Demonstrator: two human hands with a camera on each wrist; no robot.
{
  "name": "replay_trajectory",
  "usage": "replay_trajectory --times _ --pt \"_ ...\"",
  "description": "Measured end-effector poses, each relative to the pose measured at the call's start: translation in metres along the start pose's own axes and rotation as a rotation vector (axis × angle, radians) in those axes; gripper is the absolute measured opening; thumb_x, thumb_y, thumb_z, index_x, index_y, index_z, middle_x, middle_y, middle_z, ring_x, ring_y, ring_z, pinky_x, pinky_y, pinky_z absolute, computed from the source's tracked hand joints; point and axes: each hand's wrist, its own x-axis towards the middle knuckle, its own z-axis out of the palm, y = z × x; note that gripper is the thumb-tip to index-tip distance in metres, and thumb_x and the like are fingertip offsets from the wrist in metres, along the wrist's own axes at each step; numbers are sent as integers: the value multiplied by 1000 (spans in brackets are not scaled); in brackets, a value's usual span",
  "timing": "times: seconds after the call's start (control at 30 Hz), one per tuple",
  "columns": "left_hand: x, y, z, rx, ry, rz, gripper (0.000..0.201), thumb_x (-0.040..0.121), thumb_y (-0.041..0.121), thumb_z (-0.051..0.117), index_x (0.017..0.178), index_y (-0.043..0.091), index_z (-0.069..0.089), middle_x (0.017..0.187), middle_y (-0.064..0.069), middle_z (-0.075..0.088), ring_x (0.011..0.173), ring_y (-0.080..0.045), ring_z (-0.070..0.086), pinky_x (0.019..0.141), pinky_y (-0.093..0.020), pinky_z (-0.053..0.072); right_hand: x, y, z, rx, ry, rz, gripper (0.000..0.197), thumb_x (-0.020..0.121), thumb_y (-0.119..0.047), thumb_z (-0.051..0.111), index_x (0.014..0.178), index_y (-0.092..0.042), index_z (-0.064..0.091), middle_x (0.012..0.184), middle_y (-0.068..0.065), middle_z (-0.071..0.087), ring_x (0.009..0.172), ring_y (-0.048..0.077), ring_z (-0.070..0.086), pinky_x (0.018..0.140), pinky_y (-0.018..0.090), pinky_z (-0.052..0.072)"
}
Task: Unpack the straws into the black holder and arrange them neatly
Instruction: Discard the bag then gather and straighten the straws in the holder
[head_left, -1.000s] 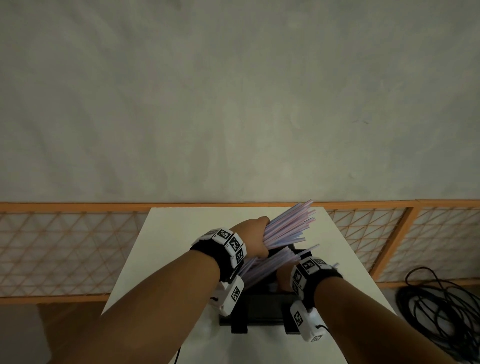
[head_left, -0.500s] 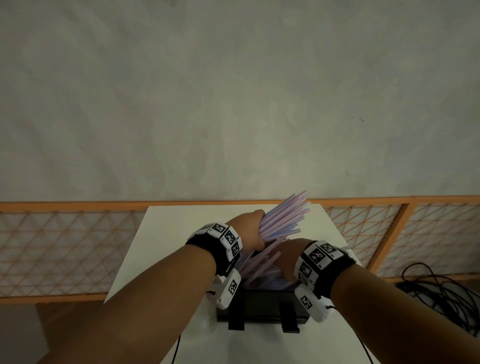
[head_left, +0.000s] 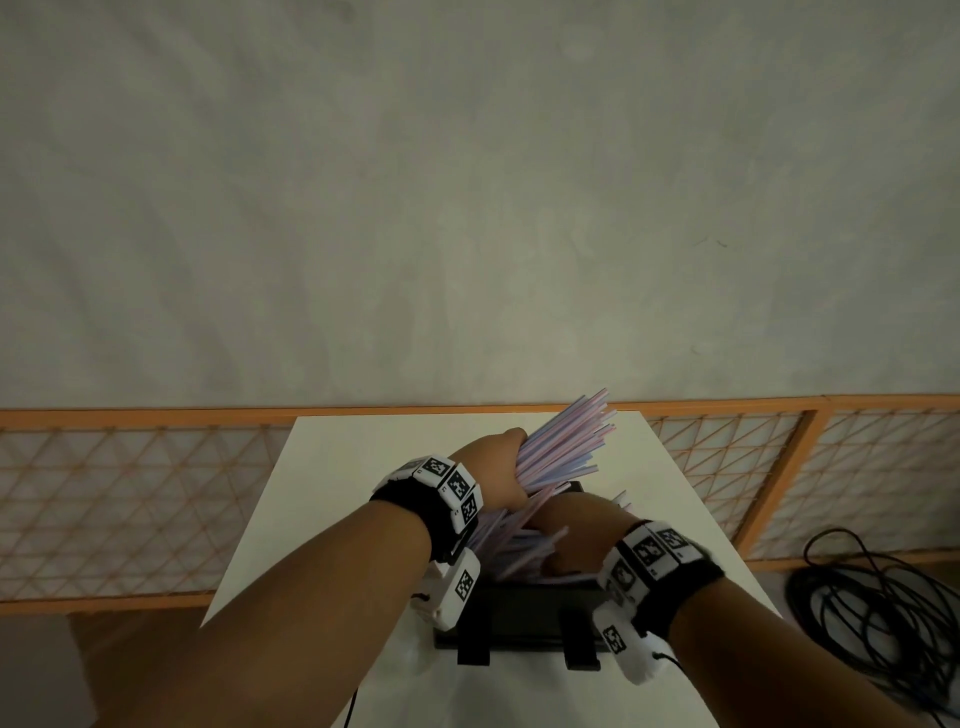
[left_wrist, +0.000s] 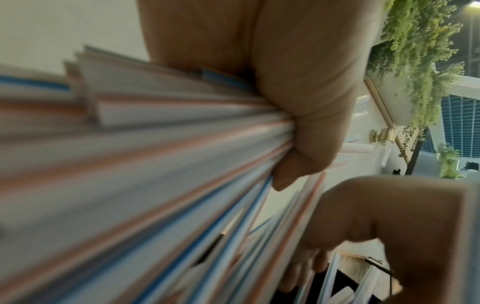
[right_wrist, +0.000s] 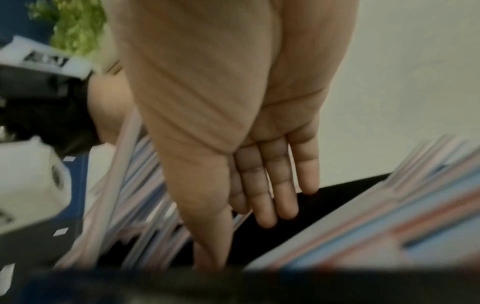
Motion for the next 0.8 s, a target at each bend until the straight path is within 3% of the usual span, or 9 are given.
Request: replay_trajectory --times 0.17,0.23,0.33,0.47,0.53,0.6,0.63,0.7,0.8 --pt "1 -1 2 0 -23 -15 42 71 16 69 103 12 42 93 -8 54 82 -31 59 68 -38 49 -32 38 7 223 472 272 22 85 -15 47 98 -16 65 101 5 66 91 21 61 72 28 46" --pt "2 -1 3 9 -25 -12 42 71 16 69 103 11 42 95 -10 55 83 -32 60 68 -39 49 -36 53 19 462 707 397 26 91 -19 48 113 -14 60 118 8 62 100 23 59 78 27 43" --pt "4 0 4 15 -27 -15 42 71 17 70 100 13 41 95 -12 57 78 -30 58 65 -38 47 -32 50 38 663 441 422 66 93 -49 39 145 -10 27 153 10 28 137 24 32 109 32 26" --pt "5 -2 6 11 -33 -24 47 71 18 70 109 11 43 96 -12 58 79 -30 59 65 -37 48 -28 30 56 557 261 280 98 74 -75 16 149 -14 5 159 6 4 146 18 5 117 31 4" --pt "5 -3 6 6 -36 -25 47 71 18 70 108 12 42 93 -10 56 76 -29 57 62 -35 46 -27 28 66 349 249 249 95 77 -76 8 149 -14 12 157 7 17 143 17 19 117 35 -3" --pt "5 -3 5 -4 -40 -24 43 72 18 70 102 14 40 90 -9 54 73 -27 54 61 -33 43 -25 29 72 143 240 201 100 72 -78 -11 136 -22 42 136 0 54 128 12 45 117 44 -6" --pt "4 -4 4 -8 -41 -24 42 72 18 70 101 14 39 89 -8 53 73 -27 53 61 -33 43 -24 30 72 81 242 186 96 73 -75 -13 121 -28 56 121 -6 63 120 10 51 116 46 -4" --pt "4 -4 4 -10 -42 -25 45 72 18 70 106 13 40 91 -9 53 73 -27 53 61 -34 43 -19 30 70 17 357 202 63 87 -58 11 95 -29 65 102 -8 67 107 13 57 110 44 20" --pt "4 -4 6 -11 -29 -22 47 71 18 69 108 11 42 91 -9 55 74 -27 55 61 -33 43 -18 17 56 83 617 101 34 77 -40 38 73 -20 65 77 -2 65 77 20 62 71 31 43"
